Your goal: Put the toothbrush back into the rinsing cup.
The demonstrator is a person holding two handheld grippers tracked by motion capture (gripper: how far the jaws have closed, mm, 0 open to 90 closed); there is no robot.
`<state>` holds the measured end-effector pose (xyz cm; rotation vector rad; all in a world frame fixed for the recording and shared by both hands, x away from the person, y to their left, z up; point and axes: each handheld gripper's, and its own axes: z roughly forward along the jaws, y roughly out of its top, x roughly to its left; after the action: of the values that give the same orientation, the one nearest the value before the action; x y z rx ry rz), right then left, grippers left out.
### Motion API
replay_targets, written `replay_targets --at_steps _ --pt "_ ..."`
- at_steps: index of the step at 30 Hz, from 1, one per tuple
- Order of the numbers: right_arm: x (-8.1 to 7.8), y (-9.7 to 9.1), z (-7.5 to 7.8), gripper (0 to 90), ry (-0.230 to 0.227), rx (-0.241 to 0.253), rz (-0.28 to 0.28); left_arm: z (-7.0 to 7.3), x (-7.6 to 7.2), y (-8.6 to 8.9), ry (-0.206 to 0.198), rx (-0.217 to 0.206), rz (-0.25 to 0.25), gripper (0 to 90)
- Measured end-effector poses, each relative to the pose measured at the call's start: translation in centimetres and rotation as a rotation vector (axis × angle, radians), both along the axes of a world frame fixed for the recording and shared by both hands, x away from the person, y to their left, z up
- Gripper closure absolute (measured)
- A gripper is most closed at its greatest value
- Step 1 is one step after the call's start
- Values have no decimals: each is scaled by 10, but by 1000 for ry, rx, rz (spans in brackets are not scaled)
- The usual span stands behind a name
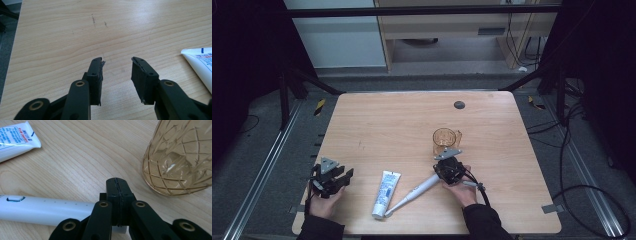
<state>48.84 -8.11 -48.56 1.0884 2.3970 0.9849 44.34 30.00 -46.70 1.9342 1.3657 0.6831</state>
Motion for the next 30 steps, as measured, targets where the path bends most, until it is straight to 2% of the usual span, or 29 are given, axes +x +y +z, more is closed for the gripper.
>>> replay_targets --at_steps 30 --pt "-27 -26 0 898 9 8 -3 1 -1 0 -6 -2 4 607"
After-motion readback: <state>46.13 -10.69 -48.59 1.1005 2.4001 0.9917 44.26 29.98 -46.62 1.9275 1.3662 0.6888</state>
